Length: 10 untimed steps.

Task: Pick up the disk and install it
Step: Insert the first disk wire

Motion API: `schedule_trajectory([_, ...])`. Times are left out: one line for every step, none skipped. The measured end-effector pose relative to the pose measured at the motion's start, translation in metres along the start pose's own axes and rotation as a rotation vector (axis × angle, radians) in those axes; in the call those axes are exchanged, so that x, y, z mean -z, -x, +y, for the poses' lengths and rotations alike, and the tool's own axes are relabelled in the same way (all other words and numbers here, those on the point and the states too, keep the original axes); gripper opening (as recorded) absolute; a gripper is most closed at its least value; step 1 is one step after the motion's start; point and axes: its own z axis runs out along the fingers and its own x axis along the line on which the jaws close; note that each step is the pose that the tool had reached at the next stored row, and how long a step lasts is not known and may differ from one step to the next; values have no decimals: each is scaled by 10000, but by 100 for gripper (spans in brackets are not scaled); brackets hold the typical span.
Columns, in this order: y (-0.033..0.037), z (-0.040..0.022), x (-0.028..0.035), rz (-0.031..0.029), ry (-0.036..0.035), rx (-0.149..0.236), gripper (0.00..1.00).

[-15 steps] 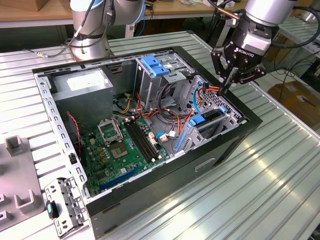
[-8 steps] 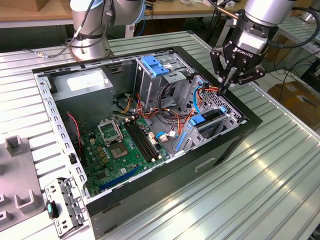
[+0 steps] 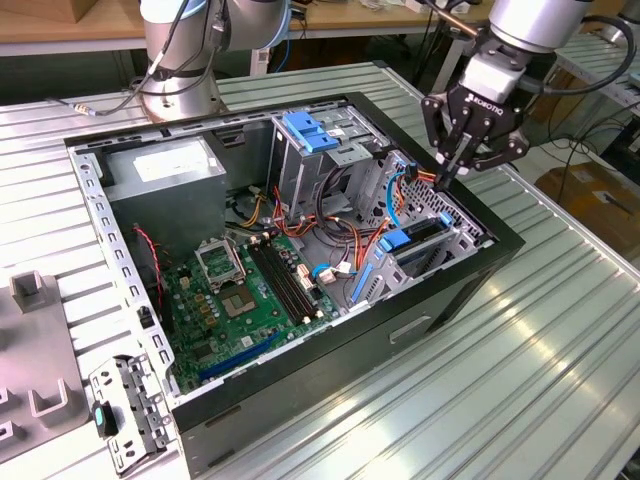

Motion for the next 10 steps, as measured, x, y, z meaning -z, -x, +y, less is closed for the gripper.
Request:
schedule_trajectory([0,0,0,-1,3,-135,17])
schedule_trajectory([0,0,0,-2,5,-240,17])
schedule_trajectory([0,0,0,-3,8,-357,17])
schedule_trajectory([0,1,0,-4,13,-532,17])
schedule_trajectory([0,2,0,-5,15,-645,17])
schedule_trajectory([1,2,-1,-6,18,-778,17])
schedule_trajectory([7,18,-4,-10,22,-958,17])
schedule_trajectory([23,62,-4,-8,24,-968,17])
schedule_trajectory([44,121,-6,-9,23,-970,17])
schedule_trajectory([47,129,-12,-10,23,-1020,17])
